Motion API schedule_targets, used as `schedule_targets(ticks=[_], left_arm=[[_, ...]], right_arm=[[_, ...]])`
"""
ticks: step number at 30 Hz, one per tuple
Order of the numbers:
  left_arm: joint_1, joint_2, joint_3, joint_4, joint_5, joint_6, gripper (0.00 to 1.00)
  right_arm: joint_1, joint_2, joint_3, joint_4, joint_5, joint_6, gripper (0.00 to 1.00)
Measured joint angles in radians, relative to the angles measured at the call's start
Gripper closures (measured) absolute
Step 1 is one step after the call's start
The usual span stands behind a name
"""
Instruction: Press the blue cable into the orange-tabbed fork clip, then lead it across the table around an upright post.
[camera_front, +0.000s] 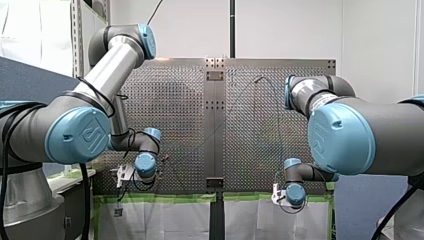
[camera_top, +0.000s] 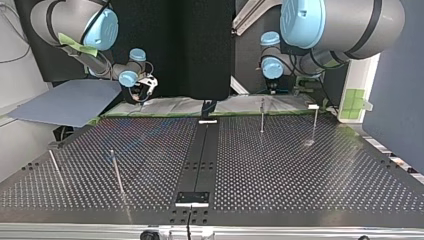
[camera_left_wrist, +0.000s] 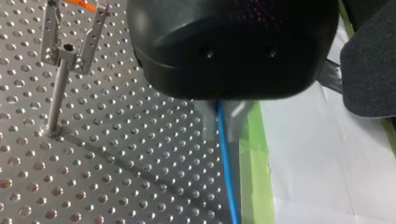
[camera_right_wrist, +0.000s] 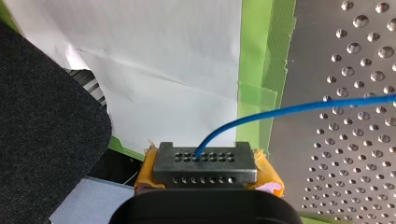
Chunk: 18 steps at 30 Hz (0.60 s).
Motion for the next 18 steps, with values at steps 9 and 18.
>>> schedule_targets(ticks=[9, 18], left_arm=[[0.006, 0.0, 0.0, 0.011, -0.012, -0.005, 0.49], [0.014, 0.0, 0.0, 0.041, 0.001, -0.028, 1.0]], right_arm=[[0.0, 0.0, 0.0, 0.0, 0.0, 0.0, 1.0], [0.0, 0.0, 0.0, 0.001, 0.0, 0.0, 1.0]])
